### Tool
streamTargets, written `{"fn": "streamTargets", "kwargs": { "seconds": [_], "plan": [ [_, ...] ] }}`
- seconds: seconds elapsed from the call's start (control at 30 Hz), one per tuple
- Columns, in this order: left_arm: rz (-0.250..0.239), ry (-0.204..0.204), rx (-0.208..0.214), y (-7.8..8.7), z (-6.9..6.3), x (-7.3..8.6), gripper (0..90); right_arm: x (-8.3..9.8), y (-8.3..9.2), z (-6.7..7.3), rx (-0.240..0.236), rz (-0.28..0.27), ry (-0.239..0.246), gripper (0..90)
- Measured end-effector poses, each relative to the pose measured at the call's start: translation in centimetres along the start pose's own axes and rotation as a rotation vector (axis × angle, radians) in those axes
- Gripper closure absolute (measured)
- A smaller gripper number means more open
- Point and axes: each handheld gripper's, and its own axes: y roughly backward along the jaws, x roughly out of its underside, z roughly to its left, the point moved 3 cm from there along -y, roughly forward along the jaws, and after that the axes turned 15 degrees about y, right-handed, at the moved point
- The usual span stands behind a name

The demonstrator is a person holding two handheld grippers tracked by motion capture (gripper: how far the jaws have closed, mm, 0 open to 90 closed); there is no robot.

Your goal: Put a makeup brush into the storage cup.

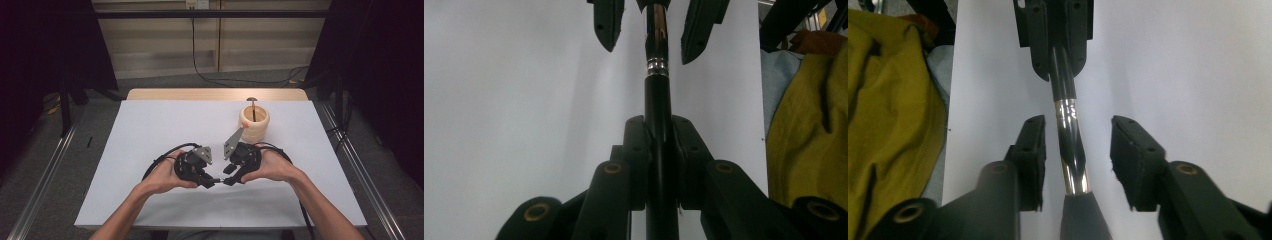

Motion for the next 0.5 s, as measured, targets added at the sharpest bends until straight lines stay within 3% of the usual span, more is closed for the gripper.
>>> {"fn": "streamTargets", "kwargs": {
  "seconds": [0.13, 0.5],
  "plan": [
    [-0.002, 0.0, 0.007, 0.13, -0.01, 0.04, 79.4, 0.01, 0.06, 0.15, -0.006, -0.011, -0.018, 47.6],
    [-0.025, 0.01, 0.004, 0.43, 0.12, 0.08, 79.4, 0.04, 0.37, -0.1, 0.038, -0.074, -0.026, 24.3]
  ]
}}
